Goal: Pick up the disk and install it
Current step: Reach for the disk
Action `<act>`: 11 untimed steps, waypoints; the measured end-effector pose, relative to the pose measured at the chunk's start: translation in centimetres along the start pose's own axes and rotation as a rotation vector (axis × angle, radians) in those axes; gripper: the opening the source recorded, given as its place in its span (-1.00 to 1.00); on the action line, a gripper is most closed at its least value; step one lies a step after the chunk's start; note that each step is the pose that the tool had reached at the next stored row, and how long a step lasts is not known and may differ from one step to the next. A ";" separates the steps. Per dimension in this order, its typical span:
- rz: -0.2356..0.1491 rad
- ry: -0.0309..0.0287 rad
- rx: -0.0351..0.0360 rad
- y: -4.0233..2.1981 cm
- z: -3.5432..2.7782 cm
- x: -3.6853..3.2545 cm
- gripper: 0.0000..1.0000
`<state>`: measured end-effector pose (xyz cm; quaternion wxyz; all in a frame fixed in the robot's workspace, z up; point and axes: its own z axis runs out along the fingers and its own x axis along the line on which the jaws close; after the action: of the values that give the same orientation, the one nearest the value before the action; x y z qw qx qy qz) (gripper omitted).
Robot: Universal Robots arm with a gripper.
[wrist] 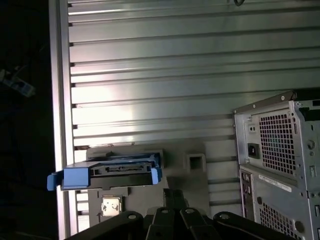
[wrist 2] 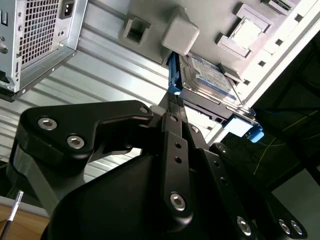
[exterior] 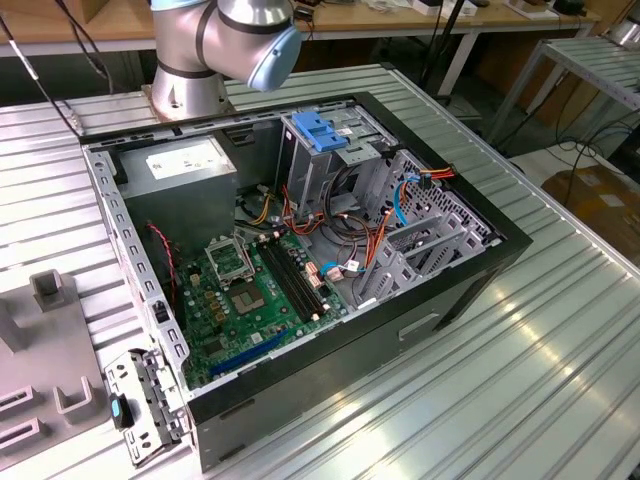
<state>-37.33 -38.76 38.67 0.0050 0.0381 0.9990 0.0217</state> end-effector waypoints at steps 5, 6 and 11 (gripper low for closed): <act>0.000 0.0000 -0.0001 0.11 0.02 1.58 -0.79; 0.000 -0.0001 -0.0002 0.13 0.02 1.87 -0.79; 0.000 -0.0001 -0.0004 0.21 0.04 3.96 -0.79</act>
<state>-41.26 -38.24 38.61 0.0050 0.0382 0.9990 0.0219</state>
